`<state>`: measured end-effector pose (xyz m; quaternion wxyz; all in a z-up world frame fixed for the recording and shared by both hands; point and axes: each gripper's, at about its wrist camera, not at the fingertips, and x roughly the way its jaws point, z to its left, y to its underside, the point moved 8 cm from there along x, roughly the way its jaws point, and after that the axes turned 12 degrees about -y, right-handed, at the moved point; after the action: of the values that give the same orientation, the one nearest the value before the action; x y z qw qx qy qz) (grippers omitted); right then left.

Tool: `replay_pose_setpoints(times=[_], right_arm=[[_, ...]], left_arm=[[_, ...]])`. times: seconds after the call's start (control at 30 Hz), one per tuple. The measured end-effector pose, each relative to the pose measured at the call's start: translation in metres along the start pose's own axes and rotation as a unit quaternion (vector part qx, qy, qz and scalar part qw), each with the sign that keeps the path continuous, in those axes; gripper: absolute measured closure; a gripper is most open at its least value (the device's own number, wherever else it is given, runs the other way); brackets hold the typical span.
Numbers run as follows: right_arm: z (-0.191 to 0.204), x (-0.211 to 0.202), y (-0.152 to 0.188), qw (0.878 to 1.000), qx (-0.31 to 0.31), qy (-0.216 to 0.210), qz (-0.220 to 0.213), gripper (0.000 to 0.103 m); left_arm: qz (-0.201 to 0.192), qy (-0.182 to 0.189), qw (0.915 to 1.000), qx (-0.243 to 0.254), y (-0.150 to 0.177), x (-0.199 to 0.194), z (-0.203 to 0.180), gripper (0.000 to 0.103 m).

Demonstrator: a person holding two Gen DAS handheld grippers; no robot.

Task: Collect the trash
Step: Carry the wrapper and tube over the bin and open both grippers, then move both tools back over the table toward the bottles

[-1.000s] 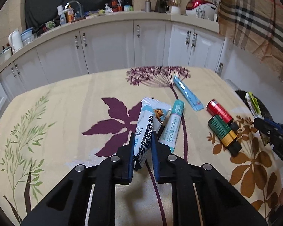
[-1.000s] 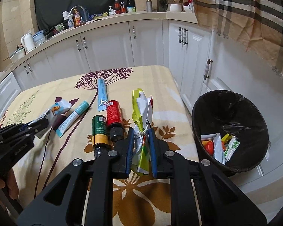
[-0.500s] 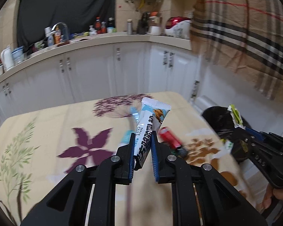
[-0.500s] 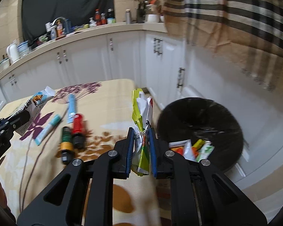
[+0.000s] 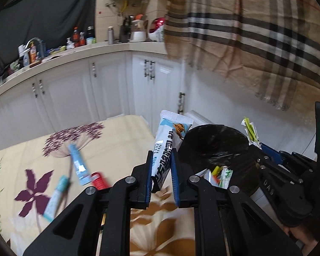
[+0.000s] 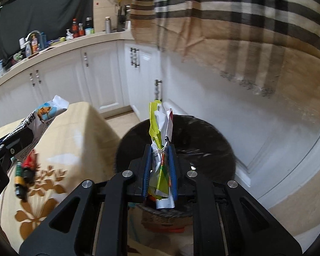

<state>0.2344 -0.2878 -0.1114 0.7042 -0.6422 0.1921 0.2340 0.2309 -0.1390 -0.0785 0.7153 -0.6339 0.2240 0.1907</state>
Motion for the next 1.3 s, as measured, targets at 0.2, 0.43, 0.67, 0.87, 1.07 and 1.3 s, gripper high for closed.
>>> replay_pose_setpoints(times=[0.2, 0.43, 0.67, 0.87, 1.07, 1.3], right_arm=[[-0.023, 0.012, -0.003, 1.000, 0.016, 0.015, -0.001, 0.088], [-0.048, 0.026, -0.009, 0.999, 0.031, 0.036, -0.005, 0.088], [-0.069, 0.040, -0.012, 0.997, 0.044, 0.056, -0.007, 0.076], [-0.072, 0.043, -0.012, 0.997, 0.046, 0.060, -0.006, 0.073], [-0.059, 0.036, -0.010, 0.997, 0.042, 0.057, -0.007, 0.066], [-0.024, 0.017, -0.011, 0.999, 0.025, 0.035, -0.017, 0.059]], left_arm=[[0.003, 0.003, 0.9999, 0.017, -0.009, 0.021, -0.031, 0.087], [0.007, 0.001, 0.9996, 0.028, -0.018, 0.044, -0.054, 0.087], [0.021, 0.003, 0.9989, 0.042, -0.024, 0.074, -0.077, 0.080], [0.033, -0.001, 0.9982, 0.051, -0.020, 0.082, -0.080, 0.069], [0.022, -0.012, 0.9991, 0.034, -0.024, 0.069, -0.063, 0.056], [-0.003, -0.036, 0.9993, 0.011, -0.024, 0.038, -0.021, 0.048]])
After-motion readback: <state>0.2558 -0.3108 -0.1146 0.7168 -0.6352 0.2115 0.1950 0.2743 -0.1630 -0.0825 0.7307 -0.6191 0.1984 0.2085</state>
